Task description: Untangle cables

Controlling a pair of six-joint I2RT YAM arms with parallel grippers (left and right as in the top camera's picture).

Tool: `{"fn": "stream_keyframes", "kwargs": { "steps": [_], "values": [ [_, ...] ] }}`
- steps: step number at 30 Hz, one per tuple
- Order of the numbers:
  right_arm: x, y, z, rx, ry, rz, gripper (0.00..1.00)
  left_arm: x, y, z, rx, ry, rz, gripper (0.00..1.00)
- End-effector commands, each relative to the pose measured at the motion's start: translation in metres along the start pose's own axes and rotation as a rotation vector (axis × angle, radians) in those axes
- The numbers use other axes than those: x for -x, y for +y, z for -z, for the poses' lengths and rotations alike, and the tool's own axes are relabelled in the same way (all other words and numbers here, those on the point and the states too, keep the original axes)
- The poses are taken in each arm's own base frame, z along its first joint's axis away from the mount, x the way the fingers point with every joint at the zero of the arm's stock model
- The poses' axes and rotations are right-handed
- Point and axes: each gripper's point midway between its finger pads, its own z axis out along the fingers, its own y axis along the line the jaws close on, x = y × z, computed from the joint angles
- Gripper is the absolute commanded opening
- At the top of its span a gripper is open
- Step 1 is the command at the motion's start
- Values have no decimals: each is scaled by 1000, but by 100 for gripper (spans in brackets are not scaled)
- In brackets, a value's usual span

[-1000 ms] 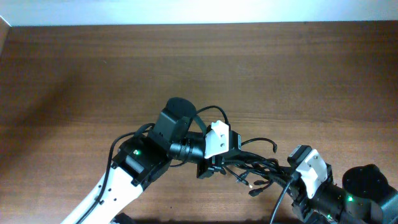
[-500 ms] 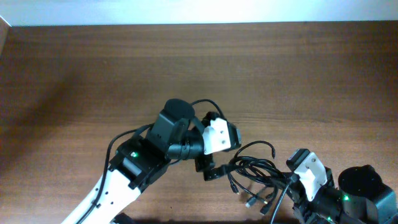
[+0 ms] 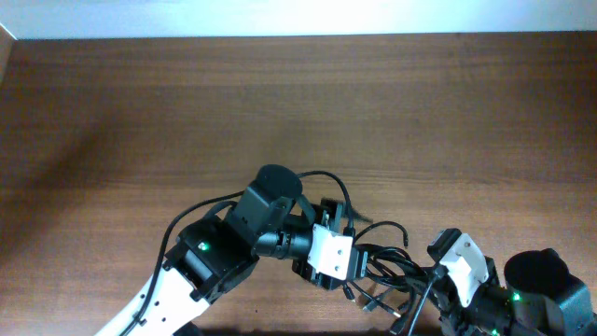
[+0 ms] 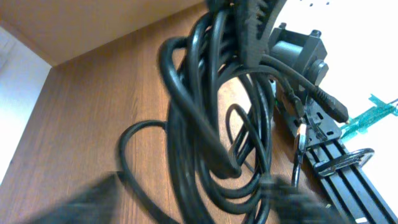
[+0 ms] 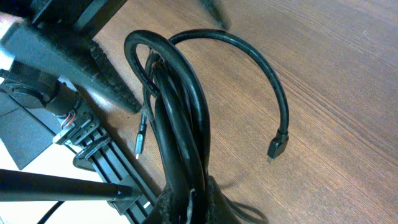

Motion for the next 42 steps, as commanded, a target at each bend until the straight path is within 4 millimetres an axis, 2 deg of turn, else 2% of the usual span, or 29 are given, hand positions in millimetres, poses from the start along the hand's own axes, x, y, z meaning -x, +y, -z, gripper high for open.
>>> {"fn": "stream_keyframes", "kwargs": {
  "steps": [1,2,3,7,8,10,11,12,14,15,17,19,20,21,23,24,26,27,31,33,36,38,42],
  "values": [
    [4,5,2,23,-16,-1,4,9,-3,2,-9,-30,-27,31],
    [4,5,2,23,-16,-1,4,9,-3,2,-8,-30,-28,14],
    [4,5,2,23,-16,-1,4,9,-3,2,-8,-29,-28,2],
    [4,4,2,22,-16,-1,4,7,-2,2,0,-18,-26,0],
    [4,4,2,21,-16,-1,19,7,-1,2,1,-18,-26,0],
    [4,4,2,21,-16,-2,68,4,1,2,12,-4,-24,0],
    [4,4,2,19,-15,-11,77,-5,9,2,65,52,33,0],
    [4,2,2,7,-15,-41,80,-14,17,4,112,97,87,0],
    [4,-18,3,-109,-27,-254,96,-19,22,5,148,127,129,0],
    [4,-23,4,-134,-41,-393,98,-21,24,6,160,132,149,0],
    [6,-23,4,-130,-61,-535,99,-26,37,9,242,158,242,0],
    [13,-24,4,-118,-101,-728,98,-22,45,10,281,124,354,0],
    [16,-26,5,-120,-127,-882,99,-19,47,10,290,103,400,0],
    [23,-27,5,-102,-163,-994,99,-16,49,10,298,86,434,0],
    [46,-26,9,-42,-255,-1075,99,-13,47,9,283,74,432,0],
    [60,-26,12,-6,-308,-1092,99,-4,41,7,233,32,424,0],
    [74,-26,14,21,-354,-1079,99,9,37,5,185,-24,406,0],
    [75,-27,11,18,-349,-1081,99,13,36,5,172,-42,398,0],
    [67,-32,-26,-41,-198,-1117,99,31,31,0,147,-93,350,0],
    [55,-37,-42,-93,-113,-1139,99,24,38,1,190,-66,357,0],
    [41,-43,-44,-157,-73,-1152,99,10,53,5,299,-13,433,0],
    [40,-43,-44,-162,-74,-1152,99,3,61,8,353,8,487,0],
    [59,-43,-44,-119,-140,-1137,99,-10,58,9,368,65,514,0]
  ]
}}
